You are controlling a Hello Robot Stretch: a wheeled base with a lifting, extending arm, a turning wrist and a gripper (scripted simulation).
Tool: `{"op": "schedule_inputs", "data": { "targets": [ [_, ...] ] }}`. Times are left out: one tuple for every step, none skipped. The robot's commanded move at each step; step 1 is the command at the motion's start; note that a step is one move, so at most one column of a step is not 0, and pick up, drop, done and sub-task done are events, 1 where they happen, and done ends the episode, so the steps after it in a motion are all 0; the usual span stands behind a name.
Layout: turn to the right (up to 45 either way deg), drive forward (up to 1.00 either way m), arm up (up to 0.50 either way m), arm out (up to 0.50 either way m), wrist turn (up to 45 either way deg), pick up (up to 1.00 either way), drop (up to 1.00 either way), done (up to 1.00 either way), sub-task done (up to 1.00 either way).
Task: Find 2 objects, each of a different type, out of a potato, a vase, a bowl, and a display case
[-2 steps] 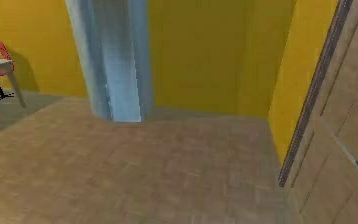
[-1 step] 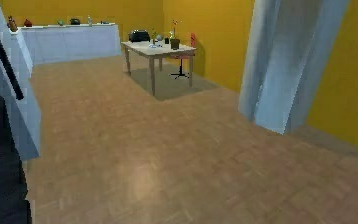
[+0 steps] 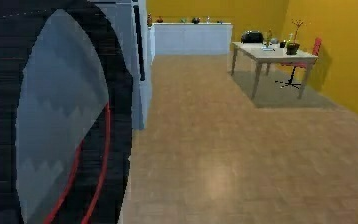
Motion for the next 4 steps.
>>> {"op": "schedule_inputs", "data": {
  "targets": [
    [0.0,0.15,0.00,0.00,0.0,0.00,0.00,0.00,0.00],
    [-39.0,0.00,0.00,0.00,0.0,0.00,0.00,0.00,0.00],
    [0.0,0.00,0.00,0.00,0.0,0.00,0.00,0.00,1.00],
    [45.0,0.00,0.00,0.00,0.0,0.00,0.00,0.00,0.00]
  ]
}}
